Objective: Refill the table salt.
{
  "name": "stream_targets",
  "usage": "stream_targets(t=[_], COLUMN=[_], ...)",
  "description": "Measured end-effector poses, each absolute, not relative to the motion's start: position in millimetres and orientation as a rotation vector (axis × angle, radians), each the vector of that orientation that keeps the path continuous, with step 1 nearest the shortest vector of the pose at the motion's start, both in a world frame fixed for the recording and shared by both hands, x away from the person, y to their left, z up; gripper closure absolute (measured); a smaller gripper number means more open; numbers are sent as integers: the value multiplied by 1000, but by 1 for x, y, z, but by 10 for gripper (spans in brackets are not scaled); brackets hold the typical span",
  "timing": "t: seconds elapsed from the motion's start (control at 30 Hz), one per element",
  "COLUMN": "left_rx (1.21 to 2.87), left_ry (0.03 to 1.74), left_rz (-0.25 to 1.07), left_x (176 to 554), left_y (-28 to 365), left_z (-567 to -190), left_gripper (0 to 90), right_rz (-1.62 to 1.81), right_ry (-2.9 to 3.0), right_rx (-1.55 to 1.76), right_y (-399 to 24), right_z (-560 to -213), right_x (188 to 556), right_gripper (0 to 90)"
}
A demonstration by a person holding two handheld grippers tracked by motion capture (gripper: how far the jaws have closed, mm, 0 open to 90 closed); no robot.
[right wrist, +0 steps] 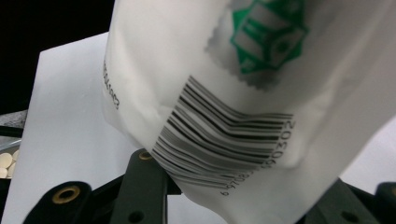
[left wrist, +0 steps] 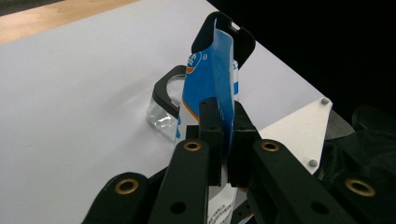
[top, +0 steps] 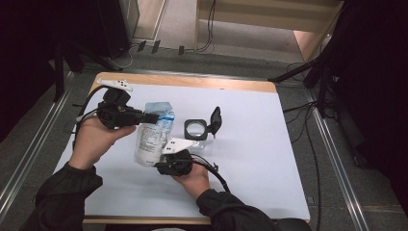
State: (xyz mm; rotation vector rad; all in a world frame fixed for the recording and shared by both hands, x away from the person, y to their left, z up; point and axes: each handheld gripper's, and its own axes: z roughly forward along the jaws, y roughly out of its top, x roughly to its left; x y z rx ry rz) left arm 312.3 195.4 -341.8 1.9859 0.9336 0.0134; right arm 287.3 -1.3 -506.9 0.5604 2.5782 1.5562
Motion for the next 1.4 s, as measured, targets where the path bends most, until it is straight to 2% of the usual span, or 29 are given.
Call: stream_targets(t=[0.33, 0.63, 0.8, 0.97, 1.13, 1.27, 1.37, 1.4], left_rx=[1988, 1987, 2000, 1996, 1990, 1990, 1999, 1992], left_ry=[915, 923, 944, 951, 957, 959, 965, 966], left_rz=[-9, -12, 32, 47, 20, 12, 15, 9], left_x=[314, 316, 313, 305, 301, 298, 299, 300], left_y=[194, 199, 198, 196, 198, 197, 196, 195], left_z=[-347, -348, -344, -332, -326, -323, -325, -326], left_gripper=[846, 857, 900, 900, 900, 900, 900, 900], right_rz=[1605, 1616, 1636, 1654, 1617, 1578, 1569, 1576], right_ry=[2562, 2557, 2561, 2559, 2539, 2487, 2463, 2470], right_rx=[562, 517, 515, 579, 679, 627, 603, 583], right_y=[-3, -4, -4, -6, -9, -6, -5, -5], right_z=[-505, -503, -504, -505, -508, -505, -505, -504], right_x=[286, 284, 284, 290, 295, 290, 286, 285], right_gripper=[691, 719, 720, 676, 578, 515, 515, 560])
